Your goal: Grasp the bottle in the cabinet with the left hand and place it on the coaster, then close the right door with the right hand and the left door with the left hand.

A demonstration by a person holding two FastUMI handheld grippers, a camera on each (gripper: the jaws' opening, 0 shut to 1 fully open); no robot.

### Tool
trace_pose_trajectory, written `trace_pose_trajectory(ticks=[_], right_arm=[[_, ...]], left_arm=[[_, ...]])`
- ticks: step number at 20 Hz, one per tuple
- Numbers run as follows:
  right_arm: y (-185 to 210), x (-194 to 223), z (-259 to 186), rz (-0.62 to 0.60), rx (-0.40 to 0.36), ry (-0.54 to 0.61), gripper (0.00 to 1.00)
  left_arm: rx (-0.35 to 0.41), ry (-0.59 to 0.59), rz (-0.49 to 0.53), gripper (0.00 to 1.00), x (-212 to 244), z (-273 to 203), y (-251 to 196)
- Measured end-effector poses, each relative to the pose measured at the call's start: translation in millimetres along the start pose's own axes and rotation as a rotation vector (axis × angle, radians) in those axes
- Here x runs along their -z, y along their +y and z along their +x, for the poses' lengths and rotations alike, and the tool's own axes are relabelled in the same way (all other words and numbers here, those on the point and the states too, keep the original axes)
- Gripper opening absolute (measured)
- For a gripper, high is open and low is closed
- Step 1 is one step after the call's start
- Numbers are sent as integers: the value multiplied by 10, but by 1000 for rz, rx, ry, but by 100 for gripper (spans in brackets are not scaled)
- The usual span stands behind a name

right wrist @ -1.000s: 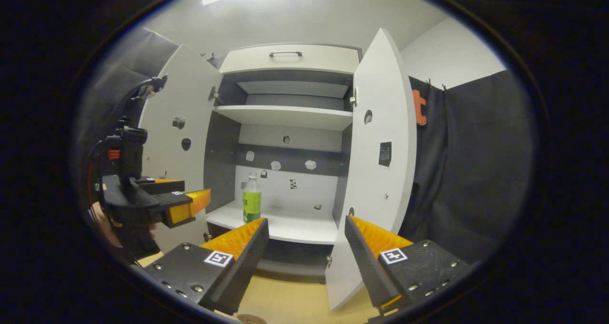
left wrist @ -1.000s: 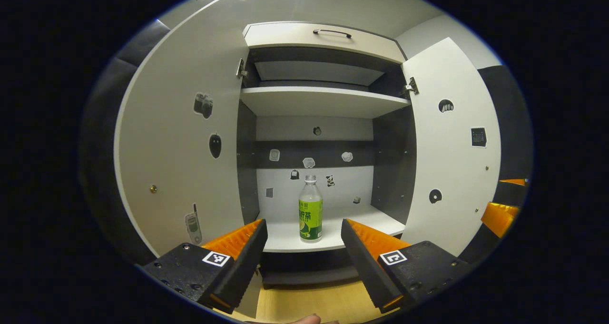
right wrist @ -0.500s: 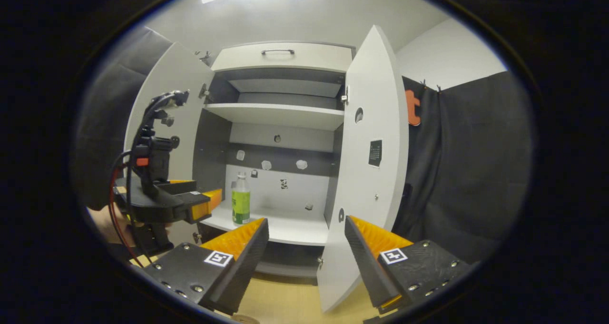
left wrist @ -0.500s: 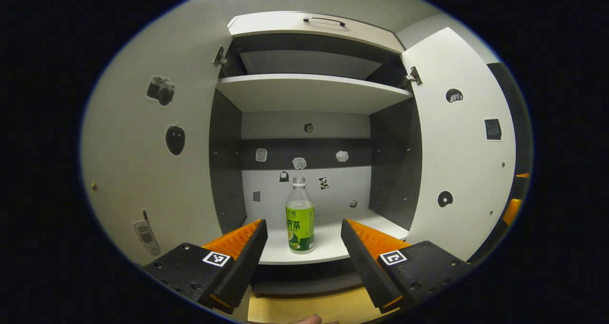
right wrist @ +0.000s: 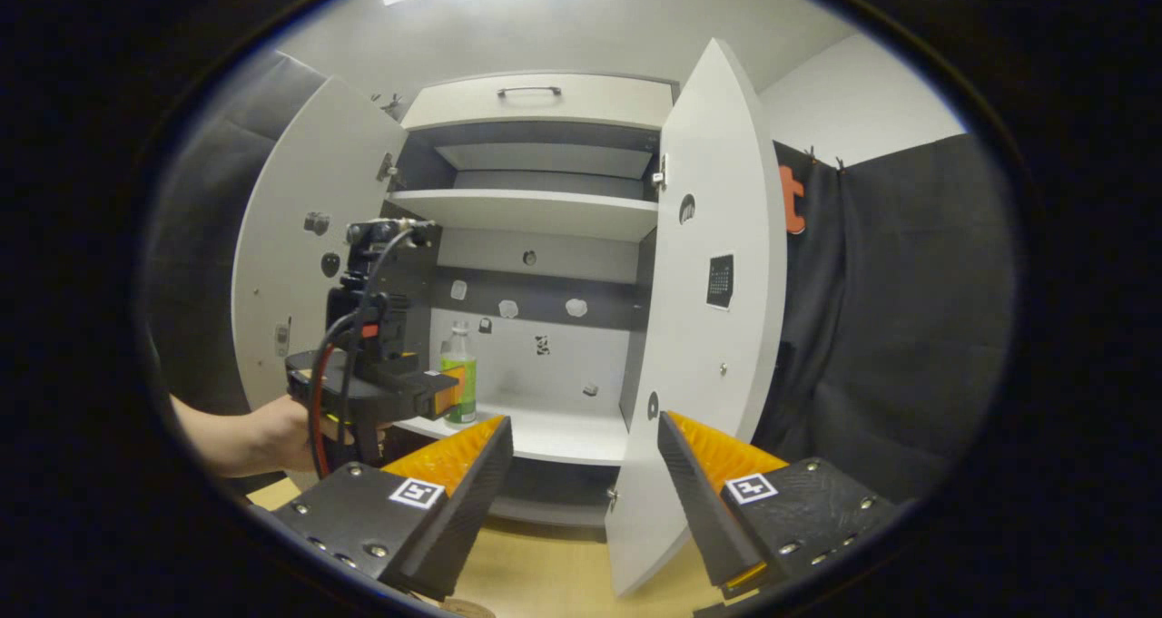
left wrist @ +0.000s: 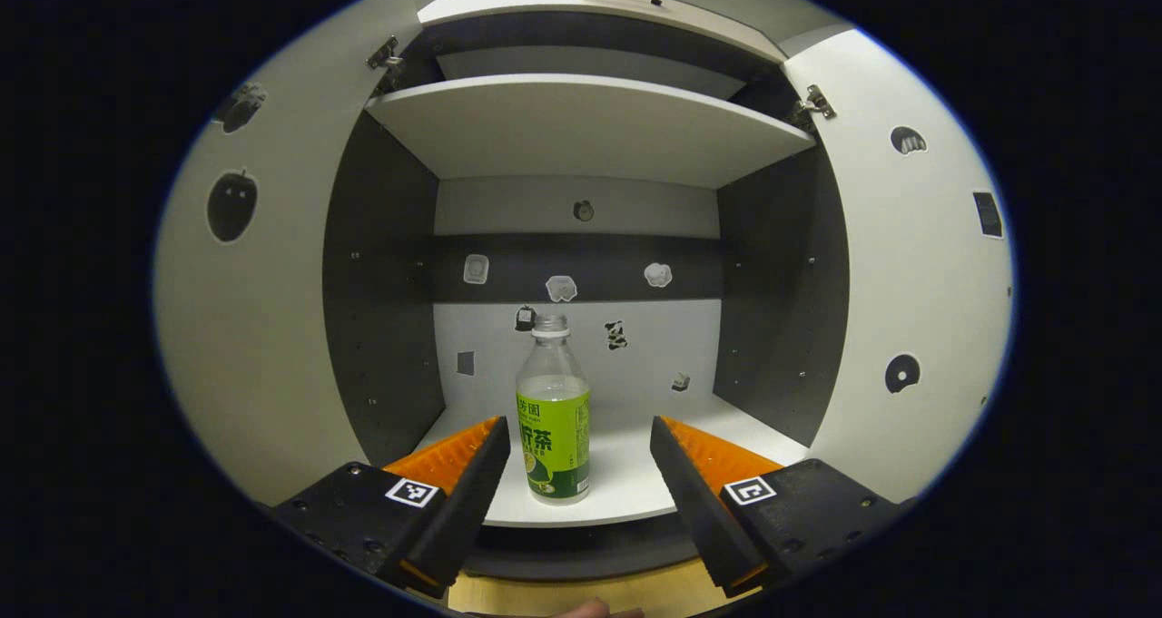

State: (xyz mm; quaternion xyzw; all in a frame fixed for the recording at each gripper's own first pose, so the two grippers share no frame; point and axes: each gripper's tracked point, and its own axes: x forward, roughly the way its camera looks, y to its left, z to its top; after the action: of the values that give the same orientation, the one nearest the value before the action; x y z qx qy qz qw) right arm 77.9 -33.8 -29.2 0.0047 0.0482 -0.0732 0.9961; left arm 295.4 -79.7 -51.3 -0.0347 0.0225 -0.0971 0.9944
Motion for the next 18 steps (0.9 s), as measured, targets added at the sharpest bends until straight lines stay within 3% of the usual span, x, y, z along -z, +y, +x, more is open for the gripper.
trace_pose_trajectory(ticks=[2, 6, 8, 13, 16, 17, 18], right_arm=[[-17, 35, 21, 3, -4, 13, 94], [-44, 80, 30, -2, 4, 22, 99], [-54, 101, 34, 0, -1, 23, 95], [-85, 187, -36, -10, -11, 39, 95], [-110, 186, -152, 7, -20, 40, 95], [-118, 171, -176, 19, -24, 34, 95], [-126, 157, -206, 25, -25, 30, 97]], left_arm=[[-18, -4, 11, 99, 18, 122, 23], [-65, -18, 1, 98, 16, 361, 155], [-74, -11, -21, 98, 48, 480, 200], [-119, 8, 3, 98, 179, 805, 372], [-89, 57, -4, 98, 352, 925, 291], [-68, 77, -17, 96, 400, 960, 246], [-72, 91, -21, 84, 439, 937, 250]])
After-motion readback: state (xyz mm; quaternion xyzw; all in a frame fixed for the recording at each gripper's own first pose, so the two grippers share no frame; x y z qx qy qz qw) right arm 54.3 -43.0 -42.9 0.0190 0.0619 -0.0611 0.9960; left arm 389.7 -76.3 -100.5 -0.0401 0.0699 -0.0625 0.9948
